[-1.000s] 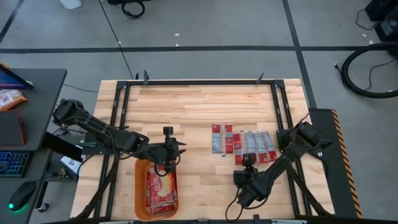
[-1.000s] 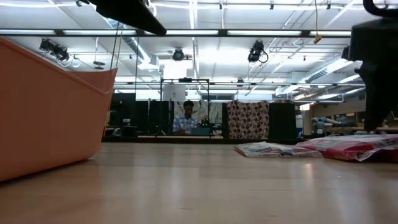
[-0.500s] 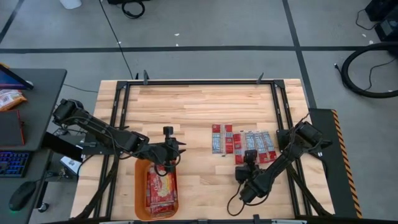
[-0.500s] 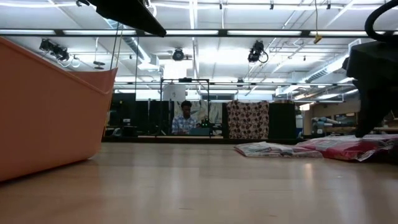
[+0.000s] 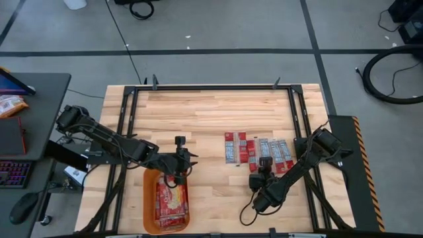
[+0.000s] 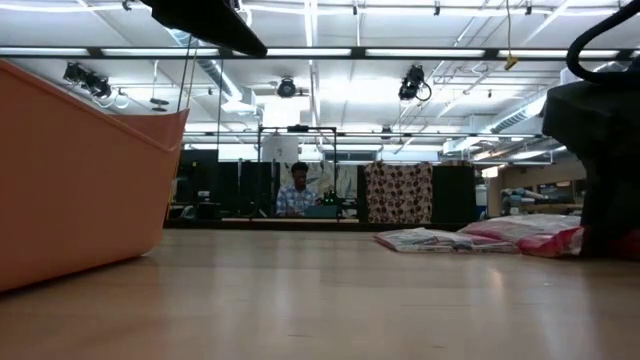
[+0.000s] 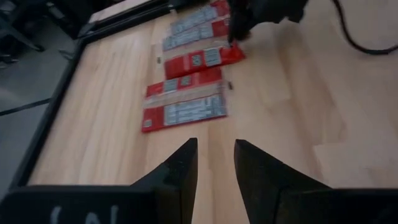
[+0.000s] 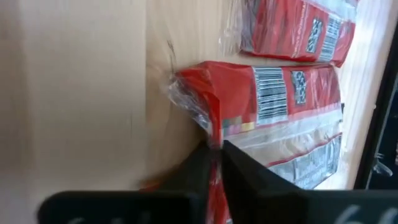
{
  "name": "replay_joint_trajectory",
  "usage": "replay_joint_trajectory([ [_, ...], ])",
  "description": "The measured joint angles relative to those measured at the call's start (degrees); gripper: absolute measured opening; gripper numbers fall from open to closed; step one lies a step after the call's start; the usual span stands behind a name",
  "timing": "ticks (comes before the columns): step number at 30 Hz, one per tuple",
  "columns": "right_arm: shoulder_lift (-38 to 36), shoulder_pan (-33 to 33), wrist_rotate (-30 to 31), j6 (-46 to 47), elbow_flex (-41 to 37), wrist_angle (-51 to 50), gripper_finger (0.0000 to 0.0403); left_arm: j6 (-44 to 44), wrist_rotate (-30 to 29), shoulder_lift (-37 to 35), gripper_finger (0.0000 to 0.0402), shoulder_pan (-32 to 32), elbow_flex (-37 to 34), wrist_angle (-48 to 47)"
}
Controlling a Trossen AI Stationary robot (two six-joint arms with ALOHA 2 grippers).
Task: Sort popcorn bags into baskets
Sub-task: Put the red popcorn pack into the orange bin
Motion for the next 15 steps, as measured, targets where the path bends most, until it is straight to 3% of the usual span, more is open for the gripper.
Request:
replay_joint_trajectory([
  [3, 0.0, 0.0, -0.6, -1.2, 2.0, -2.2, 0.0010, 0.1, 0.7, 1.5, 0.0110, 0.0, 0.0, 2.0],
  [9, 0.0, -0.1, 0.4, -1.3, 9.9, -13.7, 0.0021, 0.1, 0.7, 4.3, 0.0124, 0.4, 0.0, 3.2],
  [15, 0.0, -0.3, 0.9, -2.4, 20.6, -23.5, 0.0007, 1.2, 1.3, 1.7, 0.0143, 0.1, 0.9, 2.2],
])
